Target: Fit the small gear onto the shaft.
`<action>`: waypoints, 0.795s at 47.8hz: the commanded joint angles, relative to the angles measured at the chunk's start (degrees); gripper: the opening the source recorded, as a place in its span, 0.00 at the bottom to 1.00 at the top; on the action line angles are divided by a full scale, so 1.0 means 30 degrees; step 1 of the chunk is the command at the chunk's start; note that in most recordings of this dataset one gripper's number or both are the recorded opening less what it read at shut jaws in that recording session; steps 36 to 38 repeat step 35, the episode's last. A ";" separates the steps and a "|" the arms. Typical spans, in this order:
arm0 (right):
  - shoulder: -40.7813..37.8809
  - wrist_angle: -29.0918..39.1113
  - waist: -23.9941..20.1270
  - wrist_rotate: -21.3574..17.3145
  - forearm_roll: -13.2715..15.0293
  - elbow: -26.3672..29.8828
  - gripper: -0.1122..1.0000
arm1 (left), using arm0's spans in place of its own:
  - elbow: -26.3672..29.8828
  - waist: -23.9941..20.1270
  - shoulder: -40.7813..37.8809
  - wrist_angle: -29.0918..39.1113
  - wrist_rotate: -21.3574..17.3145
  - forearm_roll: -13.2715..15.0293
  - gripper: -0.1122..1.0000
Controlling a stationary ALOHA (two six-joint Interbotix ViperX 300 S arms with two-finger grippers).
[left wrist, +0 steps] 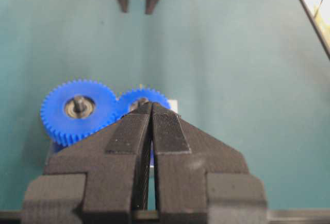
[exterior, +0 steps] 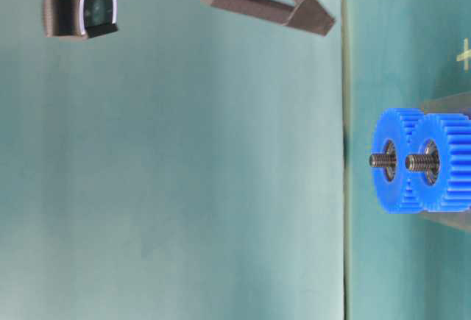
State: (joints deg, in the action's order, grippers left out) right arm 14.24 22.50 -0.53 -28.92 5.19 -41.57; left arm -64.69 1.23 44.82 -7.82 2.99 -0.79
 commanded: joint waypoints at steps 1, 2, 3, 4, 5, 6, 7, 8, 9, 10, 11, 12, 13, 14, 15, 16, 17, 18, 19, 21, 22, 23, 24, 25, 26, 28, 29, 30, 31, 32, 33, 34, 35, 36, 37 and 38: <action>0.0381 -0.0352 0.0029 -0.0059 0.0059 0.0117 0.77 | 0.0176 0.0029 -0.0059 -0.0059 0.0029 -0.0059 0.10; 0.0381 -0.0439 0.0029 -0.0059 0.0029 0.0088 0.78 | 0.0176 0.0029 -0.0059 -0.0059 0.0029 -0.0059 0.10; 0.0381 -0.0527 0.0029 -0.0059 0.0059 0.0088 0.78 | 0.0146 0.0029 -0.0088 -0.0088 0.0029 -0.0059 0.10; 0.0352 -0.0615 0.0029 -0.0059 0.0059 0.0088 0.78 | 0.0146 0.0029 -0.0059 -0.0059 0.0029 -0.0059 0.10; 0.0352 -0.0703 0.0059 -0.0059 0.0029 0.0088 0.77 | 0.0146 0.0029 -0.0088 -0.0088 0.0029 -0.0029 0.10; 0.0322 -0.0791 0.0029 -0.0059 0.0029 0.0059 0.77 | 0.0117 0.0029 -0.0059 -0.0059 0.0029 -0.0059 0.10; 0.0293 -0.0879 0.0029 -0.0059 0.0029 0.0059 0.77 | 0.0146 0.0029 -0.0059 -0.0088 0.0029 -0.0029 0.10; 0.0264 -0.1025 0.0029 -0.0059 0.0029 0.0059 0.78 | 0.0117 0.0029 -0.0059 -0.0059 0.0029 -0.0059 0.10; 0.0264 -0.1084 0.0029 -0.0059 0.0059 0.0029 0.78 | 0.0117 0.0029 -0.0059 -0.0059 0.0059 -0.0029 0.10; 0.0234 -0.1172 0.0029 -0.0059 0.0029 0.0000 0.78 | 0.0117 0.0000 -0.0059 -0.0059 0.0059 -0.0029 0.10; 0.0234 -0.1230 0.0029 -0.0059 0.0059 0.0000 0.78 | 0.0088 0.0000 -0.0059 -0.0059 0.0088 -0.0029 0.10; 0.0205 -0.1289 0.0029 -0.0059 0.0059 -0.0029 0.77 | 0.0088 -0.0029 -0.0059 -0.0059 0.0117 -0.0059 0.10; 0.0205 -0.1348 0.0029 -0.0059 0.0029 -0.0059 0.77 | 0.0059 -0.0059 -0.0029 -0.0088 0.0117 -0.0059 0.10; 0.0176 -0.1406 0.0029 -0.0059 0.0029 -0.0088 0.77 | 0.0029 -0.0059 -0.0029 -0.0117 0.0146 -0.0029 0.10; 0.0146 -0.1494 0.0029 -0.0059 0.0059 -0.0117 0.77 | -0.0029 -0.0088 0.0000 -0.0176 0.0146 -0.0059 0.10; 0.0146 -0.1582 0.0029 -0.0059 0.0029 -0.0146 0.77 | -0.0059 -0.0117 0.0029 -0.0205 0.0146 -0.0059 0.10; 0.0146 -0.1670 0.0059 -0.0059 0.0029 -0.0176 0.77 | -0.0059 -0.0146 0.0059 -0.0205 0.0146 -0.0059 0.10; 0.0117 -0.1787 0.0029 -0.0088 0.0059 -0.0176 0.77 | -0.0088 -0.0176 0.0088 -0.0205 0.0176 -0.0059 0.10; 0.0117 -0.1934 0.0029 -0.0088 0.0029 -0.0205 0.77 | -0.0088 -0.0176 0.0146 -0.0205 0.0176 -0.0059 0.10; 0.0088 -0.2285 0.0029 -0.0117 0.0029 -0.0264 0.77 | -0.0059 -0.0234 0.0205 -0.0205 0.0205 -0.0029 0.10; 0.0088 -0.2520 0.0029 -0.0117 0.0059 -0.0322 0.77 | -0.0059 -0.0264 0.0234 -0.0205 0.0234 -0.0059 0.10; 0.0059 -0.2725 0.0029 -0.0146 0.0059 -0.0352 0.77 | -0.0059 -0.0264 0.0293 -0.0205 0.0234 -0.0059 0.10; 0.0059 -0.2930 0.0029 -0.0146 0.0029 -0.0410 0.77 | -0.0059 -0.0264 0.0322 -0.0234 0.0234 -0.0059 0.10; 0.0029 -0.3164 0.0029 -0.0146 0.0029 -0.0439 0.77 | -0.0059 -0.0264 0.0322 -0.0205 0.0234 -0.0059 0.10; 0.0029 -0.3340 0.0029 -0.0146 0.0029 -0.0498 0.77 | -0.0088 -0.0264 0.0352 -0.0205 0.0234 -0.0059 0.10; -0.0059 -0.3809 0.0029 -0.0146 0.0059 -0.0586 0.77 | -0.0088 -0.0264 0.0352 -0.0205 0.0264 -0.0059 0.10; -0.0059 -0.3926 0.0029 -0.0146 0.0059 -0.0615 0.77 | -0.0088 -0.0264 0.0322 -0.0176 0.0293 -0.0059 0.10; -0.0088 -0.4043 0.0059 -0.0146 0.0029 -0.0645 0.78 | -0.0088 -0.0264 0.0322 -0.0176 0.0293 -0.0059 0.10; -0.0117 -0.4160 0.0029 -0.0146 0.0029 -0.0674 0.78 | -0.0088 -0.0264 0.0322 -0.0176 0.0293 -0.0059 0.10; -0.0146 -0.4219 0.0059 -0.0146 0.0059 -0.0674 0.78 | -0.0088 -0.0264 0.0322 -0.0176 0.0293 -0.0059 0.10; -0.0146 -0.4307 0.0029 -0.0146 0.0029 -0.0703 0.78 | -0.0088 -0.0264 0.0322 -0.0176 0.0293 -0.0059 0.10; -0.0176 -0.4395 0.0029 -0.0146 0.0059 -0.0703 0.78 | -0.0088 -0.0264 0.0322 -0.0176 0.0293 -0.0059 0.10; -0.0205 -0.4453 0.0029 -0.0146 0.0029 -0.0703 0.78 | -0.0088 -0.0293 0.0352 -0.0176 0.0293 -0.0059 0.10; -0.0205 -0.4453 0.0029 -0.0146 0.0029 -0.0703 0.78 | -0.0088 -0.0293 0.0352 -0.0176 0.0293 -0.0059 0.10; -0.0205 -0.4453 0.0029 -0.0146 0.0029 -0.0703 0.78 | -0.0088 -0.0293 0.0352 -0.0176 0.0293 -0.0059 0.10; -0.0205 -0.4453 0.0029 -0.0146 0.0029 -0.0703 0.78 | -0.0088 -0.0293 0.0352 -0.0176 0.0293 -0.0059 0.10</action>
